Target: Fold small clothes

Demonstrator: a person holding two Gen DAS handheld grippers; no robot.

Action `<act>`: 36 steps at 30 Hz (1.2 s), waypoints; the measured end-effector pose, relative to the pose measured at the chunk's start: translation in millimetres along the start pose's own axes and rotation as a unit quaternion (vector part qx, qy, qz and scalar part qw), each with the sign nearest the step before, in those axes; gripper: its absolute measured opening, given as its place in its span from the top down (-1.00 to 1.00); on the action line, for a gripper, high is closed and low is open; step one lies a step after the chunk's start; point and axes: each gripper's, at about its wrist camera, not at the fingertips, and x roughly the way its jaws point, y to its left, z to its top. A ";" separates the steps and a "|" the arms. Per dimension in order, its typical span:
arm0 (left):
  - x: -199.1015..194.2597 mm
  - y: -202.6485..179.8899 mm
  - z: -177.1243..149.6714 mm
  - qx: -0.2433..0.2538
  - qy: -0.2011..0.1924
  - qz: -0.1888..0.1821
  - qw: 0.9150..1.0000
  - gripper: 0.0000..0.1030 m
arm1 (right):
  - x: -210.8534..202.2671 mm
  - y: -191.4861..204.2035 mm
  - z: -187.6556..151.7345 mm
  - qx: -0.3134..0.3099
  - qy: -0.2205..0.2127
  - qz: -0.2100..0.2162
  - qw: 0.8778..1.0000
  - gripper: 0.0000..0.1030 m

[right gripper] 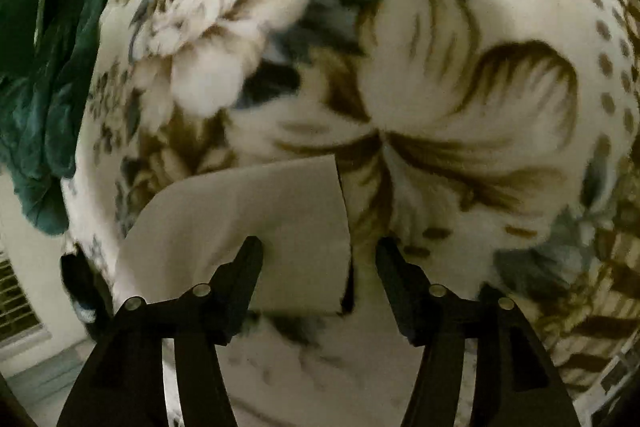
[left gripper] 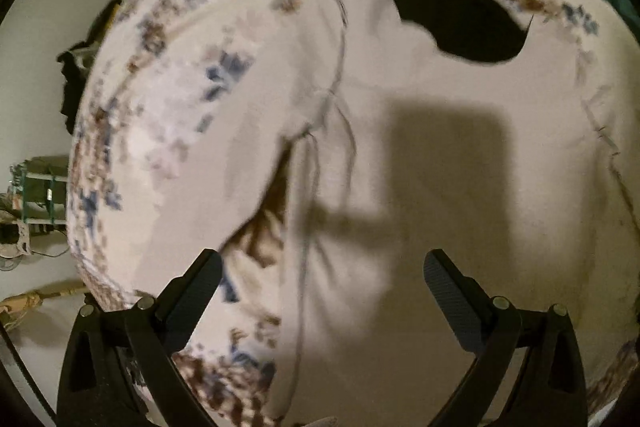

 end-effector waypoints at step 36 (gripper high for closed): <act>35.4 76.4 4.1 -0.039 -0.028 -0.046 0.998 -1.00 | -64.6 165.4 -77.8 -0.303 -0.089 0.032 0.948 0.90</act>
